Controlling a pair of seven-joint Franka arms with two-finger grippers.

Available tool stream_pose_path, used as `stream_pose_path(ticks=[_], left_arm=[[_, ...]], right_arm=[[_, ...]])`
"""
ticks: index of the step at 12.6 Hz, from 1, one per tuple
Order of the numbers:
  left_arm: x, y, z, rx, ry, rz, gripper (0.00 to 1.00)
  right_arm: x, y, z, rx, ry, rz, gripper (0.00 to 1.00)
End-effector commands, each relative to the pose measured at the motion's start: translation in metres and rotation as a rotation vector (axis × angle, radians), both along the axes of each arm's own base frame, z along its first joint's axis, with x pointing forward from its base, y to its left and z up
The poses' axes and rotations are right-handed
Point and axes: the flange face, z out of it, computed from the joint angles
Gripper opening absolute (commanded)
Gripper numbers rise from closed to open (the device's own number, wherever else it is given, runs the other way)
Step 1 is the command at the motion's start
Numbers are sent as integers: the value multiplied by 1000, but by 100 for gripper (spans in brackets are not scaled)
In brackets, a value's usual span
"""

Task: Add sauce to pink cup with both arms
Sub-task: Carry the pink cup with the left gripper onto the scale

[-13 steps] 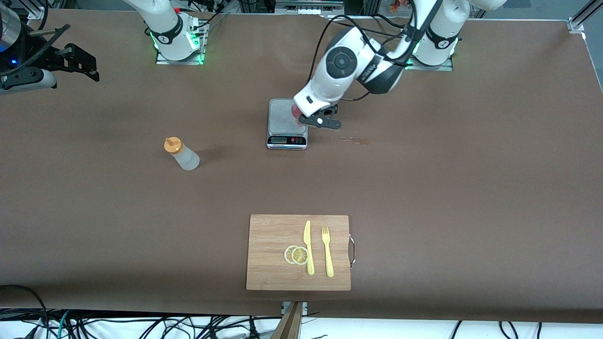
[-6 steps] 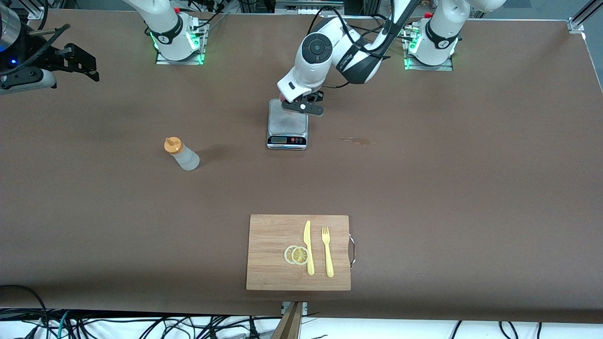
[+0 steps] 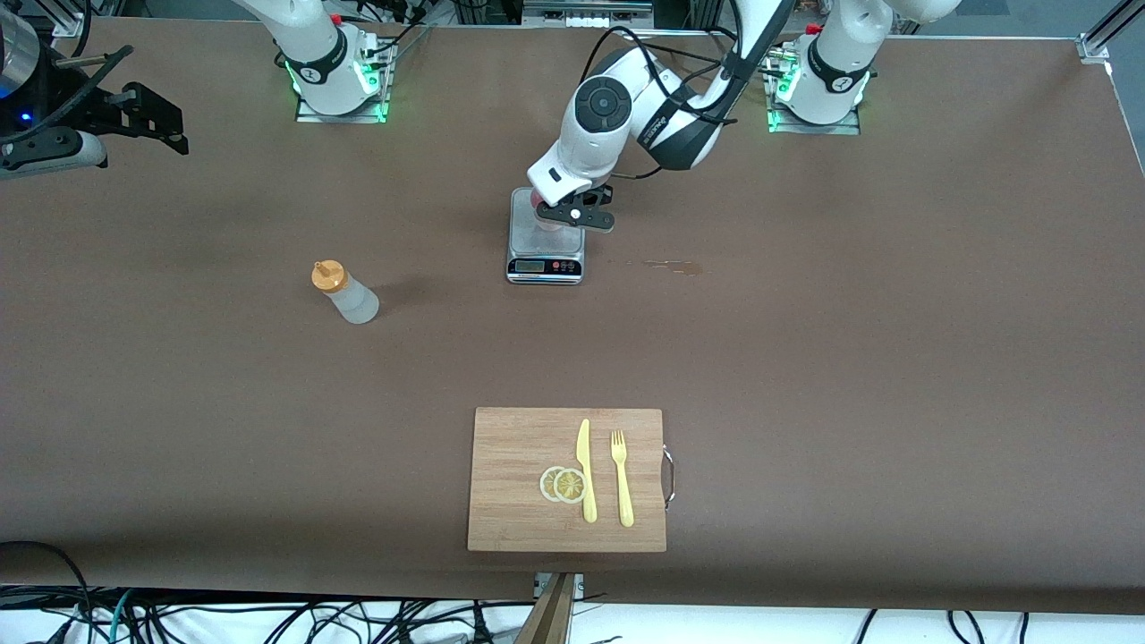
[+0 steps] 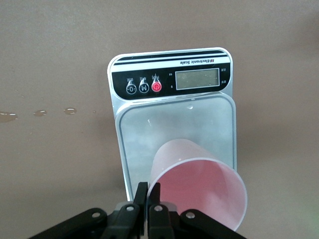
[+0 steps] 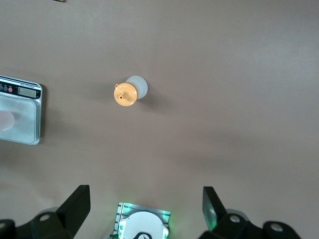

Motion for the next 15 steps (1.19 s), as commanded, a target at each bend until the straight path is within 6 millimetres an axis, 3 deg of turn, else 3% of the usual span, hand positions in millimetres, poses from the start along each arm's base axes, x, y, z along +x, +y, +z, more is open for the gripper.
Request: stream_pose_path(ticks=[1,3,4,7,11,15], left_arm=[[6,-9,-4,16,-31,-14,0],[8,-11,-4,19,-35,0,0],[9,-13,-3,16,-36,2,16],[15,-10,2,8,-37,18,100],[35,-10,58,-18,-36,30,100],[104,35,154,-6,-46,104,100]], right_arm=[[-3,2,8,8,0,-7,100],[-2,0,8,9,-3,-10,100],[-2,-1,8,9,-5,-11,100],[-3,0,9,9,-2,-10,100],[-2,1,8,9,-8,-8,100],[1,-3,8,7,-17,-12,100]])
